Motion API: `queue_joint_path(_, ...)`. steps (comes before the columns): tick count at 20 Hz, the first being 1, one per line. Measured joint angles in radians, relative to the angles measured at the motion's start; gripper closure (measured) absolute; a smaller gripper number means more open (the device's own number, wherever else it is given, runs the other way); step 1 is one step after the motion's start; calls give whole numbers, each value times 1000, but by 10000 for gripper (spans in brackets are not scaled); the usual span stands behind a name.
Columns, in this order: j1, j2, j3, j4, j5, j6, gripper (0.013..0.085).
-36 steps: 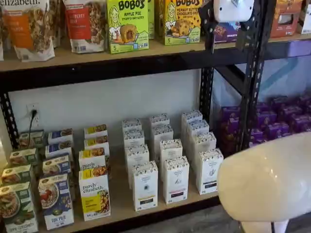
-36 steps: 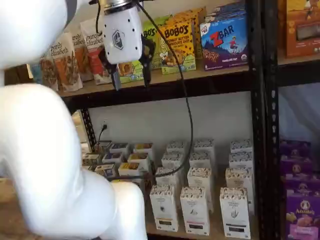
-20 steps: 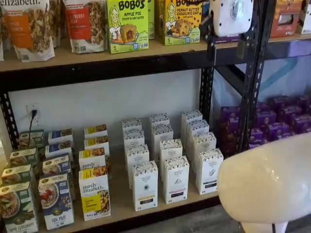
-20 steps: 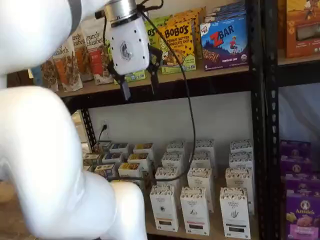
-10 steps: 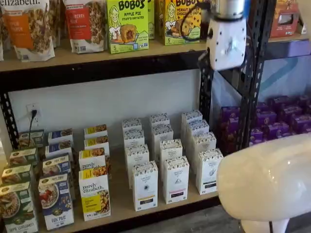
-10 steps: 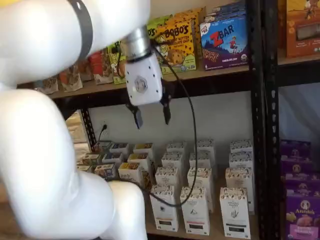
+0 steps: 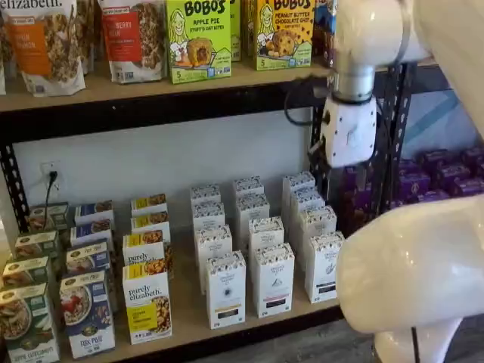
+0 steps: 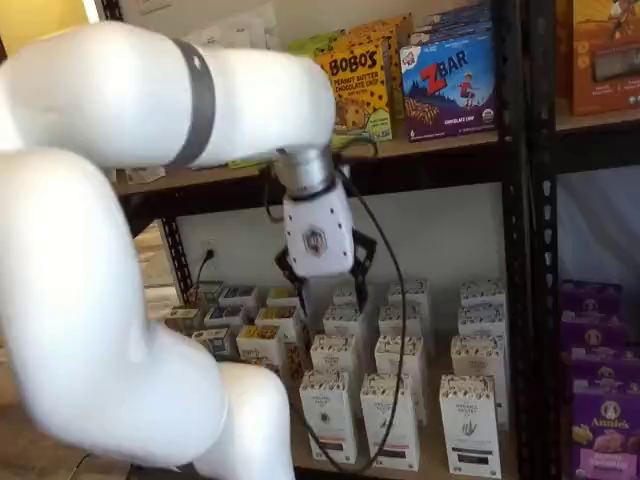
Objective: Pick up the white box with a green strip in the middle, on the bottom shelf, the sixth box from the left
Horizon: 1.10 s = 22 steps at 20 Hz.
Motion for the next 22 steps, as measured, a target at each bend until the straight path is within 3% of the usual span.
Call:
queue_joint_path(5, -40, 153, 65, -12, -211, -26, 130)
queue_joint_path(12, -92, 404, 65, 5, -470, -83, 130)
queue_joint_path(18, -127, 663, -19, -34, -676, -83, 130)
queue_joint_path(22, -131, 811, -90, -3, -785, -113, 130)
